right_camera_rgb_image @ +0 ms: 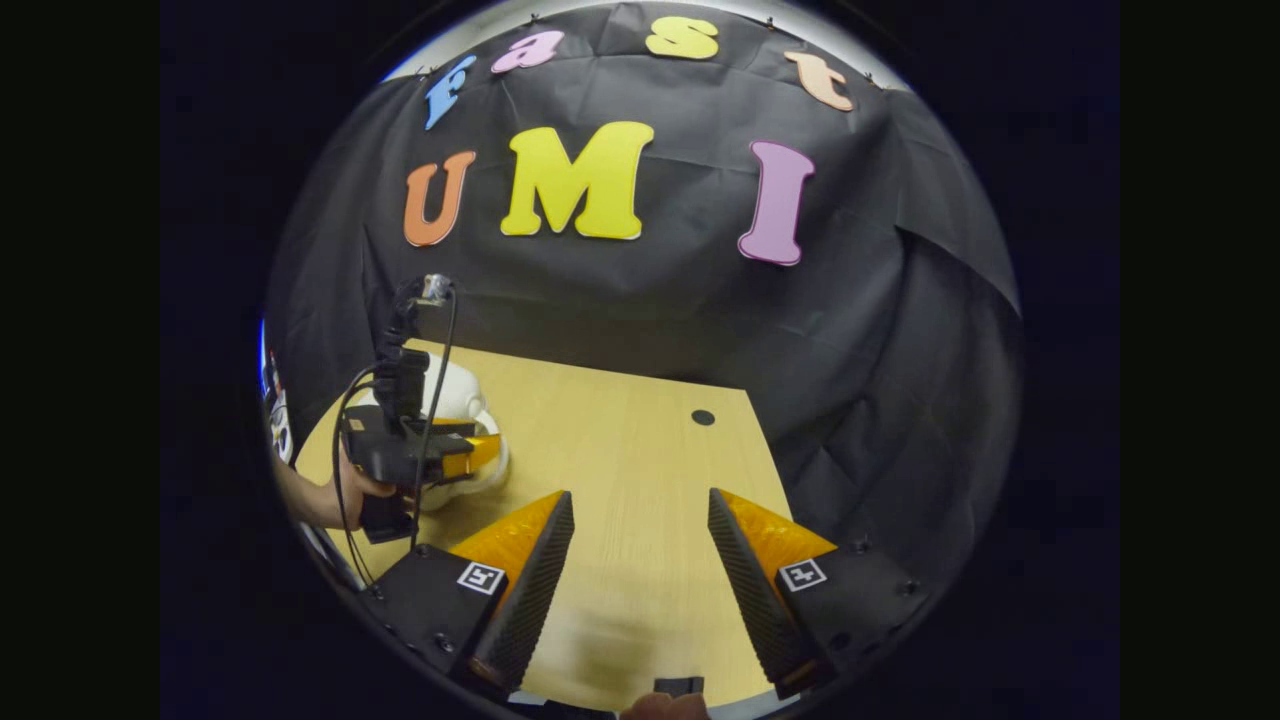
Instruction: First open the suitcase, pack the skin care products into it, and then close the suitcase.
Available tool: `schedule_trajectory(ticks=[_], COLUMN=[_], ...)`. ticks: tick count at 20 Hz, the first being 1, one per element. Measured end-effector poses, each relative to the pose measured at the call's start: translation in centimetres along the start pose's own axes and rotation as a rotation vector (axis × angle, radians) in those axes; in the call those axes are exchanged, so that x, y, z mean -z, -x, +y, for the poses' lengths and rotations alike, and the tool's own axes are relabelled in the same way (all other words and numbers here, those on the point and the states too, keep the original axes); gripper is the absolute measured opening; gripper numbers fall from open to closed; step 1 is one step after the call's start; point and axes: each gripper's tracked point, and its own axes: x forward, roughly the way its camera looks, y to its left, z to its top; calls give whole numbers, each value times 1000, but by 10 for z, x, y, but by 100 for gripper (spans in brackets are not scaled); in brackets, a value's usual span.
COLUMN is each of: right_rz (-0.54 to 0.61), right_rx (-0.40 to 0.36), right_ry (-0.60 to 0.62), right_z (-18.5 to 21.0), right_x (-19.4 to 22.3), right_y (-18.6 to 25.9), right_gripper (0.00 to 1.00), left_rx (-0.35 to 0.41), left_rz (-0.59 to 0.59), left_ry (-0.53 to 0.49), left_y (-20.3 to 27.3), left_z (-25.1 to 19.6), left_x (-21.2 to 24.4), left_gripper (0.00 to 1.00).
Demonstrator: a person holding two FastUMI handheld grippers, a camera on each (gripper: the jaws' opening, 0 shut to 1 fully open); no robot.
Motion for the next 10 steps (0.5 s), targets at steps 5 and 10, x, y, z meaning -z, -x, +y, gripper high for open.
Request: schedule_trajectory(ticks=[5, 10], right_rz=[-135, -346], right_rx=[-43, -92], right_ry=[-24, -13], right_z=[29, 82], right_x=[-52, -122], right_y=[-16, -18], right_gripper=[81, 81], left_rx=[-125, -240], left_rz=[-251, -448], left_ry=[44, 7], left_y=[73, 154], left_z=[35, 76], left_x=[-96, -171], left_gripper=[99, 98])
